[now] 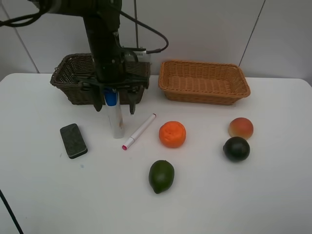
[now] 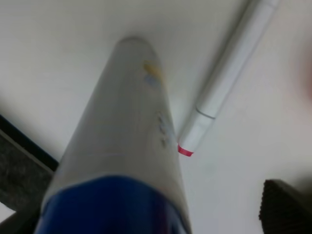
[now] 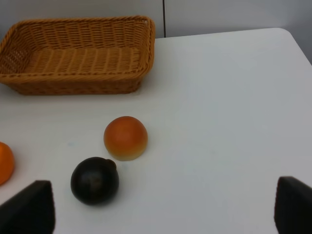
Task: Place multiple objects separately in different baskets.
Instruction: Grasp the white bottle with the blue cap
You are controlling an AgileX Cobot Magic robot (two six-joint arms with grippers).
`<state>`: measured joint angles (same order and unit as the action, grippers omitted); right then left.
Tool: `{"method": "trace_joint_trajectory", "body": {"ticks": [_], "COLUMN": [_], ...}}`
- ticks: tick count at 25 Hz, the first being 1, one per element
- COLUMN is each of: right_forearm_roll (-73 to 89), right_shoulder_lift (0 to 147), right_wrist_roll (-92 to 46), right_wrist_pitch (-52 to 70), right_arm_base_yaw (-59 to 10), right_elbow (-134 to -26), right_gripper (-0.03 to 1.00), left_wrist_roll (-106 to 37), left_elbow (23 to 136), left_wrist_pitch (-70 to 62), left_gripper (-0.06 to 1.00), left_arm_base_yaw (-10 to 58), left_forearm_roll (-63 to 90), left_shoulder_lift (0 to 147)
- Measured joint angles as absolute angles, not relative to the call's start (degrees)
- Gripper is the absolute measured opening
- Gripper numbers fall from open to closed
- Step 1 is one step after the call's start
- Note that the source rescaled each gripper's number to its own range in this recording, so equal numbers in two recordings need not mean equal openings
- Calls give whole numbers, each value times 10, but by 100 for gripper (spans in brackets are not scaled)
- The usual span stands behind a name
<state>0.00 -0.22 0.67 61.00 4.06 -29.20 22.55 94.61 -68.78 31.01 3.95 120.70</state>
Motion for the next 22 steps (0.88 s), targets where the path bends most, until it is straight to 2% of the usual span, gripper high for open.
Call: {"method": "trace_joint_trajectory", "body": {"ticks": [4,6,8,11,12,19,22], "right_forearm_roll": [0,0,0,0,0,0,0], "right_shoulder_lift": [-2,-2,-2,-2,-2,-2,-2], "right_wrist_roll": [7,7,7,7,7,7,7], "right_wrist_pitch": [610,610,610,610,610,610,610], "right_arm_base_yaw": [41,41,41,41,41,41,41], "right_elbow": [-292,-292,-292,-292,-292,-292,-292], "right_gripper": [100,100,100,100,100,99,99], "left_wrist_roll": [226,226,228,228,227,196,177], "left_elbow": [949,950,952,953,953,956,994], "left_wrist_pitch": [-684,-683,-682,-683,-687,-688,-688], "left_gripper": [94,90,77,36,30,30,30], "left_arm_base_yaw": [310,310,310,310,310,310,304], "left_forearm_roll": [24,22,19,20,18,20,25], "left_shoulder_lift": [1221,1223,1224,1224,1224,1213,1189]}}
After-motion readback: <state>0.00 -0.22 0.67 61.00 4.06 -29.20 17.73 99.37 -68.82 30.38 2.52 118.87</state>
